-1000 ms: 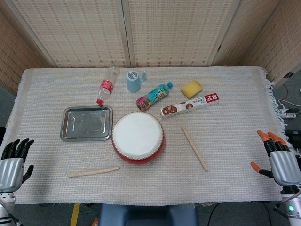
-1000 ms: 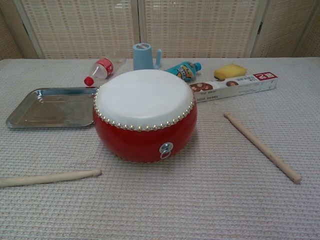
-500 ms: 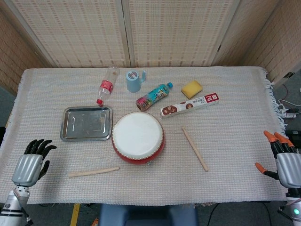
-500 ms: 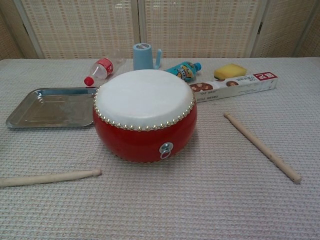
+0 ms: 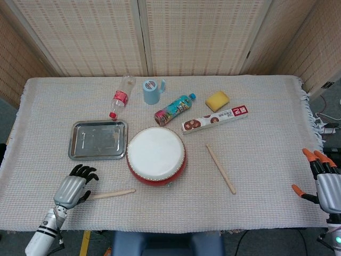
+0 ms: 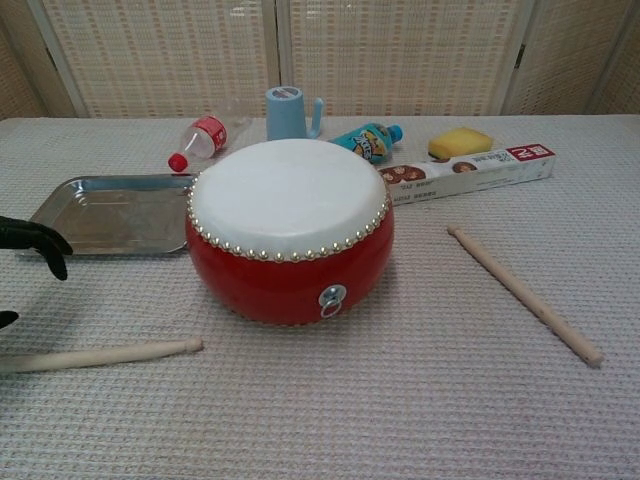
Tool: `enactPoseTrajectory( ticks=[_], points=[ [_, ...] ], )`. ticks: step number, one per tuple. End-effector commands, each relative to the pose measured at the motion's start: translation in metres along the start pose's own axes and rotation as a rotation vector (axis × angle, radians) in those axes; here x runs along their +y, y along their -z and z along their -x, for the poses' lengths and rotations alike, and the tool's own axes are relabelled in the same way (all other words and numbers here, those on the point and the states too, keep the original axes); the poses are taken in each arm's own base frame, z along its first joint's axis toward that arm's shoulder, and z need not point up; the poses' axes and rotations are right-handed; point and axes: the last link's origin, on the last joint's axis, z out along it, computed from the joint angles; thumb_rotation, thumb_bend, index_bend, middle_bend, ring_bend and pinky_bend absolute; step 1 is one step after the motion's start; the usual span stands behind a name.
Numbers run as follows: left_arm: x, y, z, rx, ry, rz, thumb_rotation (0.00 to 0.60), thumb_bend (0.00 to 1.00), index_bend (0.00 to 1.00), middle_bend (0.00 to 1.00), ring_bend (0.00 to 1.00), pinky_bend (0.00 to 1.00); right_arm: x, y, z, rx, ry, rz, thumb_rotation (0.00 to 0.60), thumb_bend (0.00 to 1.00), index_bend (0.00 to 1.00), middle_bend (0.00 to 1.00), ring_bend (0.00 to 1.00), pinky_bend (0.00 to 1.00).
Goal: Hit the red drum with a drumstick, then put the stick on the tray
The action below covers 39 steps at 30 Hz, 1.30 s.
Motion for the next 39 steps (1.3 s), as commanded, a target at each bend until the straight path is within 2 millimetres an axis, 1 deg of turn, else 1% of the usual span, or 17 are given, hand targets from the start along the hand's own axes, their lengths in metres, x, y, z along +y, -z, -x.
enactPoseTrajectory(
  ticks=[1, 7, 13, 19, 24, 28, 33, 39],
  points=[
    [0.009, -0.004, 0.007, -0.034, 0.008, 0.011, 0.6, 0.31, 0.38, 0.19, 0.14, 0.1, 0.001, -0.001, 0.001, -0.004, -0.005, 0.001, 0.6, 0.16, 0.01, 0.14, 0.04, 0.15],
    [0.027, -0.007, 0.018, -0.086, 0.023, 0.025, 0.6, 0.3, 0.38, 0.19, 0.14, 0.1, 0.003, -0.001, 0.002, -0.01, -0.01, 0.005, 0.6, 0.16, 0.01, 0.14, 0.03, 0.14],
    [0.043, -0.011, 0.025, -0.098, 0.042, 0.025, 0.6, 0.29, 0.36, 0.19, 0.14, 0.1, 0.005, -0.002, 0.004, -0.019, -0.016, 0.007, 0.6, 0.16, 0.01, 0.14, 0.03, 0.14],
    [0.053, -0.017, 0.031, -0.101, 0.03, 0.003, 0.6, 0.26, 0.37, 0.19, 0.14, 0.1, 0.006, -0.003, 0.003, -0.022, -0.02, 0.003, 0.6, 0.16, 0.02, 0.14, 0.03, 0.14],
    [0.058, -0.021, 0.034, -0.096, 0.041, -0.026, 0.6, 0.26, 0.39, 0.19, 0.14, 0.1, 0.007, -0.003, 0.005, -0.031, -0.024, 0.005, 0.6, 0.16, 0.03, 0.14, 0.03, 0.13],
    [0.063, -0.025, 0.037, -0.108, 0.068, -0.05, 0.6, 0.26, 0.4, 0.19, 0.14, 0.11, 0.007, -0.004, 0.006, -0.047, -0.027, -0.004, 0.6, 0.16, 0.03, 0.14, 0.02, 0.12],
    [0.068, -0.025, 0.043, -0.127, 0.061, -0.057, 0.6, 0.26, 0.4, 0.19, 0.14, 0.11, 0.009, -0.004, 0.006, -0.057, -0.03, -0.002, 0.6, 0.16, 0.04, 0.14, 0.02, 0.12],
    [0.07, -0.027, 0.047, -0.14, 0.052, -0.072, 0.6, 0.26, 0.41, 0.19, 0.14, 0.11, 0.01, -0.003, 0.006, -0.064, -0.033, 0.001, 0.6, 0.16, 0.04, 0.14, 0.02, 0.12]
  ],
)
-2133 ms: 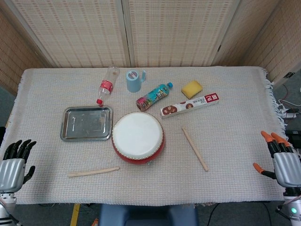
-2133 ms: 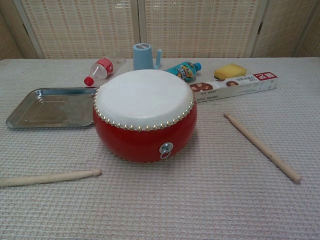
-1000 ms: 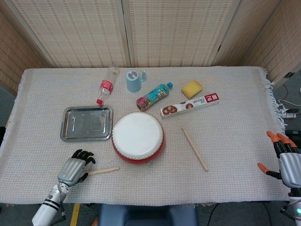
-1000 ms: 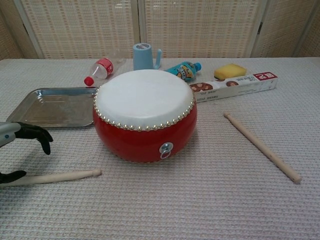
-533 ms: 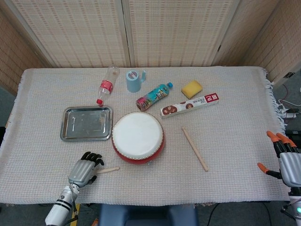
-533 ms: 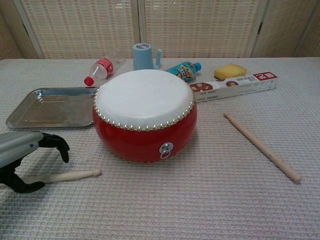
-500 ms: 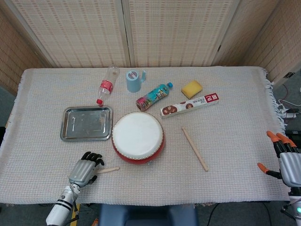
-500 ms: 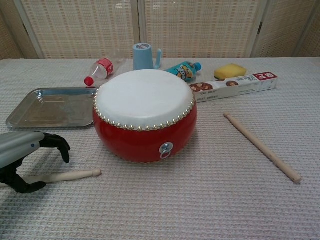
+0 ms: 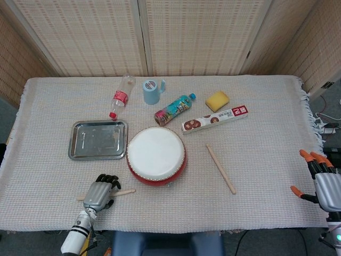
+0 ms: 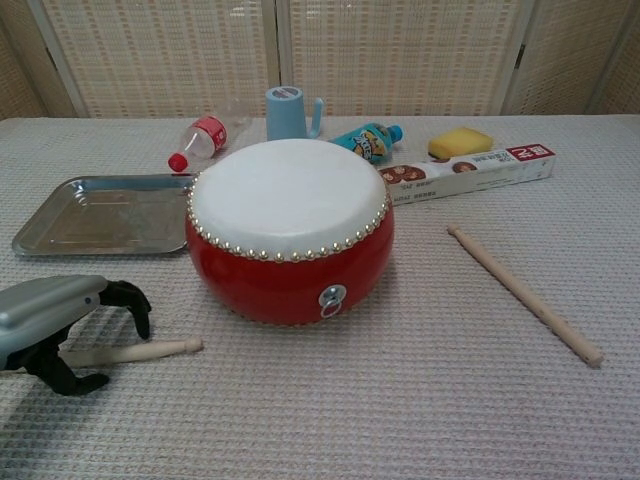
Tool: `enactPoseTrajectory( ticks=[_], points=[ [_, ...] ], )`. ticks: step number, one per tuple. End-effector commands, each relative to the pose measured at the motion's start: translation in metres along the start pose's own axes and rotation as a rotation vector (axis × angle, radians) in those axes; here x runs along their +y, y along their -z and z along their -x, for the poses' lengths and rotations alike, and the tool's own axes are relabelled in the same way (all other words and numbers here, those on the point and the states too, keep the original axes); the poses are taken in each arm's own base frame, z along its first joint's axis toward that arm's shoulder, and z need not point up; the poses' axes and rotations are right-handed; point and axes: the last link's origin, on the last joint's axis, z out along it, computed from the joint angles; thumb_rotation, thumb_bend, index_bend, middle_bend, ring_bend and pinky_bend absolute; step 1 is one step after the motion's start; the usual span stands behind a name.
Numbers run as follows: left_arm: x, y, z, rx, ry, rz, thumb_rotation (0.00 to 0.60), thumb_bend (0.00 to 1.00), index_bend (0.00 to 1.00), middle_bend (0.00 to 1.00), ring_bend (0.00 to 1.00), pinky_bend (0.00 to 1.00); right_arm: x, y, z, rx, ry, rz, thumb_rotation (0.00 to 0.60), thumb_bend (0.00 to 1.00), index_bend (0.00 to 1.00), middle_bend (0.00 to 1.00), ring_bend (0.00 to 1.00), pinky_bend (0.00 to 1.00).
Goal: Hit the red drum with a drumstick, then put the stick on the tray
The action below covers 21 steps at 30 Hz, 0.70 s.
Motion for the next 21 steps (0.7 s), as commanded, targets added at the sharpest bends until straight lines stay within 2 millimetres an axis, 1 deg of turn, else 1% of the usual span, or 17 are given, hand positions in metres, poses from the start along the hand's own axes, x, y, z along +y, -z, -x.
enactPoseTrajectory(
  ticks=[1, 8, 12, 19, 21],
  points=[
    [0.0013, 0.0001, 0.0016, -0.005, 0.003, -0.002, 0.6, 0.25, 0.42, 0.19, 0.14, 0.11, 0.001, 0.0003, 0.0, -0.002, 0.0, 0.003, 0.6, 0.16, 0.04, 0.14, 0.02, 0.12],
    [0.006, 0.0069, 0.0017, -0.016, 0.004, 0.03, 0.6, 0.25, 0.45, 0.2, 0.14, 0.11, 0.0015, -0.0009, 0.0022, -0.014, -0.002, 0.007, 0.6, 0.16, 0.05, 0.14, 0.02, 0.12],
    [0.007, 0.0051, 0.0036, -0.021, 0.004, 0.032, 0.6, 0.26, 0.46, 0.21, 0.14, 0.11, 0.0019, -0.0014, 0.0023, -0.014, -0.003, 0.007, 0.6, 0.16, 0.05, 0.14, 0.02, 0.12],
    [0.0058, 0.0024, 0.0045, -0.016, 0.017, 0.021, 0.6, 0.33, 0.49, 0.22, 0.15, 0.12, 0.0033, -0.0018, 0.0027, -0.017, -0.007, 0.014, 0.6, 0.16, 0.05, 0.14, 0.02, 0.12],
    [0.0058, 0.0025, 0.005, -0.02, 0.016, 0.022, 0.6, 0.33, 0.49, 0.22, 0.15, 0.12, 0.0033, -0.0023, 0.0035, -0.02, -0.008, 0.014, 0.6, 0.16, 0.05, 0.14, 0.02, 0.12]
  ],
)
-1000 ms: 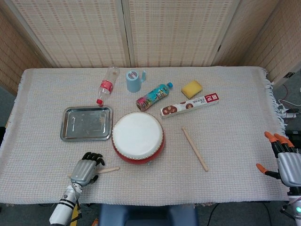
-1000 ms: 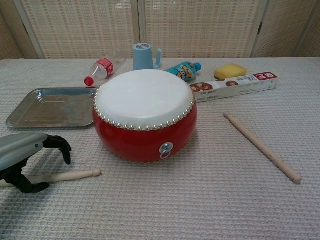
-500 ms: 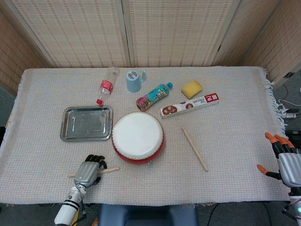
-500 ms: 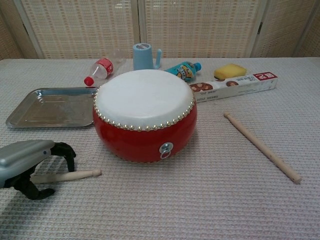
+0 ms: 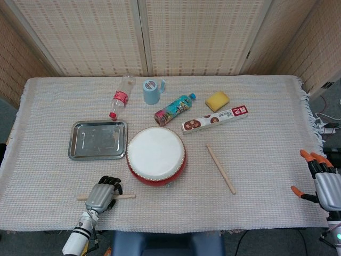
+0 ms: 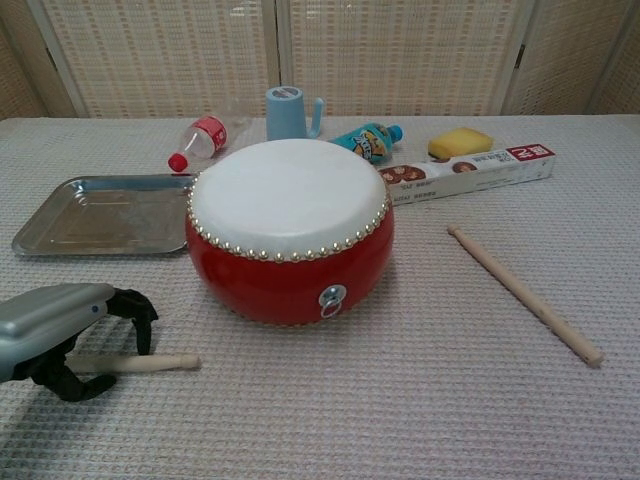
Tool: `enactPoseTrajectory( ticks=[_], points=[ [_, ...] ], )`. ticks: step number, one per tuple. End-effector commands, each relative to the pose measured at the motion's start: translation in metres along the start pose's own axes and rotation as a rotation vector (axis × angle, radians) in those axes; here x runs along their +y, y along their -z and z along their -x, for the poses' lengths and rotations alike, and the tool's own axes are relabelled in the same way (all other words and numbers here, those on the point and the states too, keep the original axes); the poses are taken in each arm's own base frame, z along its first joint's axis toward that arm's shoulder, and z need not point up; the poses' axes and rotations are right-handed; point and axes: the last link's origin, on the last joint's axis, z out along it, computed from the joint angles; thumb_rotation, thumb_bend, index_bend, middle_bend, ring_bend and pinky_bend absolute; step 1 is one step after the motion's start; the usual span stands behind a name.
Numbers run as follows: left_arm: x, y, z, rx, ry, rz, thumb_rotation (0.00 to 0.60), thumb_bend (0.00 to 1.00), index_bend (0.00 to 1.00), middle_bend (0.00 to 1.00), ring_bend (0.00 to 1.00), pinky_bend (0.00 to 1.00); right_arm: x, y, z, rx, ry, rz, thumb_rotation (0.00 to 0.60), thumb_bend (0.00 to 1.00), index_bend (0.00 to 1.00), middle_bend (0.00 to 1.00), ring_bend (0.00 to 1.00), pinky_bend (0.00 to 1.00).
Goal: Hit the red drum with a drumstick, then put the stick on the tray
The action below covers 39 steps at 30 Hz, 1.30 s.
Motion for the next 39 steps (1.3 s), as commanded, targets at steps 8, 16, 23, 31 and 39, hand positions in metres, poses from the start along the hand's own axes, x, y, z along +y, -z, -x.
enactPoseTrajectory(
  ticks=[8, 16, 23, 31, 39],
  points=[
    [0.001, -0.002, 0.003, 0.001, 0.017, -0.006, 0.6, 0.34, 0.52, 0.23, 0.16, 0.13, 0.001, -0.002, 0.002, -0.008, -0.005, 0.002, 0.6, 0.16, 0.05, 0.14, 0.02, 0.12],
    [0.001, -0.002, 0.004, 0.006, 0.031, -0.003, 0.6, 0.34, 0.55, 0.25, 0.16, 0.13, 0.001, -0.003, 0.002, -0.006, -0.007, 0.002, 0.6, 0.16, 0.05, 0.14, 0.02, 0.12],
    [0.0, -0.001, 0.002, 0.021, 0.071, -0.006, 0.6, 0.35, 0.55, 0.26, 0.17, 0.13, 0.0, -0.002, 0.001, -0.005, -0.006, 0.002, 0.6, 0.16, 0.05, 0.14, 0.01, 0.12],
    [-0.008, 0.006, -0.019, 0.119, 0.363, -0.02, 0.6, 0.36, 0.57, 0.3, 0.2, 0.15, 0.0, -0.002, -0.001, -0.002, -0.007, 0.001, 0.6, 0.16, 0.05, 0.14, 0.01, 0.11],
    [-0.028, 0.012, -0.052, 0.275, 0.685, -0.027, 0.6, 0.37, 0.58, 0.32, 0.2, 0.16, -0.003, -0.005, -0.008, 0.026, -0.009, -0.014, 0.6, 0.16, 0.05, 0.14, 0.01, 0.11]
  ],
)
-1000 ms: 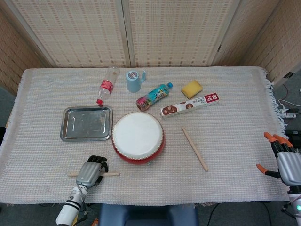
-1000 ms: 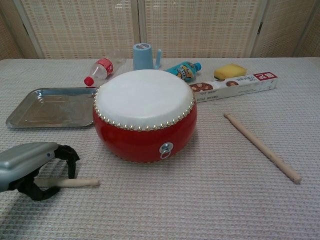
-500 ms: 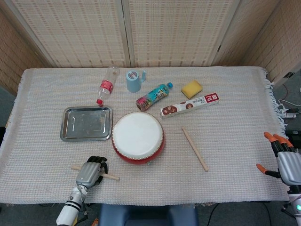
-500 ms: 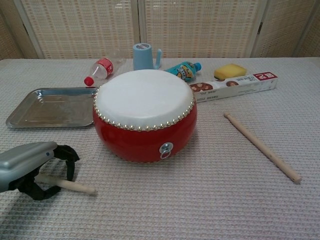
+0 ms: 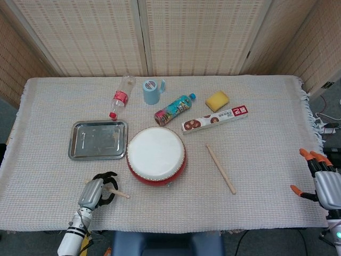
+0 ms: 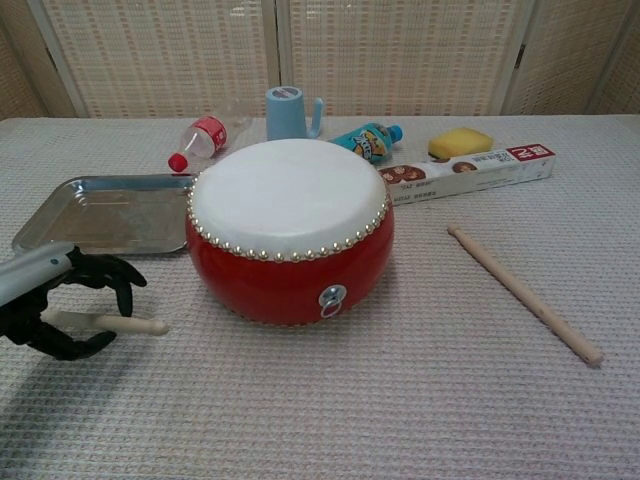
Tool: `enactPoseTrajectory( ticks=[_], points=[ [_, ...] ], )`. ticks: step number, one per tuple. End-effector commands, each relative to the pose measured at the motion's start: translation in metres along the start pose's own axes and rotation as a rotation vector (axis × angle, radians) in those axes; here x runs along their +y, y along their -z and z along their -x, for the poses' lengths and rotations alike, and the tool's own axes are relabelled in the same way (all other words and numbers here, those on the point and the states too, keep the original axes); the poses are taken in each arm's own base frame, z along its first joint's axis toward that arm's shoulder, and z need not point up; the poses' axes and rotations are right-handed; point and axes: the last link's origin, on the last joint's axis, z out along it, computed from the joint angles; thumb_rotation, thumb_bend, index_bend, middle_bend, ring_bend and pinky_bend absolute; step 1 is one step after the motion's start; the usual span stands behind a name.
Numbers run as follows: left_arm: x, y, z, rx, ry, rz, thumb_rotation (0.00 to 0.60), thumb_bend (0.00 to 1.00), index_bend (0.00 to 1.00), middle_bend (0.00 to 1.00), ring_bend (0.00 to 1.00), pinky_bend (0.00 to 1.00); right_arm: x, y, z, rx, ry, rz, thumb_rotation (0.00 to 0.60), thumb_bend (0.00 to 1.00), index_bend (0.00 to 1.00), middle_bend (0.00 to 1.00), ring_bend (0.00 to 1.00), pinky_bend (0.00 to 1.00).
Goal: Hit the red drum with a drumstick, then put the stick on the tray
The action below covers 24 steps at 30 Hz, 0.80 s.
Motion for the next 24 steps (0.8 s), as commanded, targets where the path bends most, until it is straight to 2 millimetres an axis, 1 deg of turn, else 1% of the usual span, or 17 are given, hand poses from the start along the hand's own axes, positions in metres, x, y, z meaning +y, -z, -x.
enactPoseTrajectory(
  ticks=[1, 5, 10, 18, 24],
  points=[
    [-0.007, 0.001, -0.042, 0.147, 0.321, 0.013, 0.6, 0.38, 0.58, 0.33, 0.2, 0.16, -0.003, -0.002, -0.009, 0.032, -0.011, -0.011, 0.6, 0.16, 0.05, 0.14, 0.01, 0.11],
    [-0.017, 0.001, -0.061, 0.135, 0.493, 0.022, 0.6, 0.37, 0.58, 0.33, 0.21, 0.16, -0.003, -0.003, -0.021, 0.051, -0.007, -0.013, 0.6, 0.16, 0.05, 0.14, 0.01, 0.11],
    [-0.026, 0.0, -0.079, 0.119, 0.645, 0.022, 0.6, 0.37, 0.59, 0.34, 0.22, 0.17, -0.007, -0.005, -0.034, 0.065, 0.02, -0.017, 0.6, 0.16, 0.04, 0.14, 0.0, 0.11],
    [-0.036, -0.001, -0.107, -0.004, 0.788, 0.006, 0.6, 0.38, 0.59, 0.35, 0.22, 0.18, -0.01, -0.006, -0.041, 0.067, 0.038, -0.011, 0.6, 0.16, 0.04, 0.14, 0.0, 0.11],
    [-0.047, -0.001, -0.121, -0.115, 0.806, -0.03, 0.6, 0.38, 0.58, 0.34, 0.22, 0.18, -0.01, -0.005, -0.039, 0.061, 0.035, -0.003, 0.6, 0.16, 0.04, 0.14, 0.0, 0.11]
  ],
)
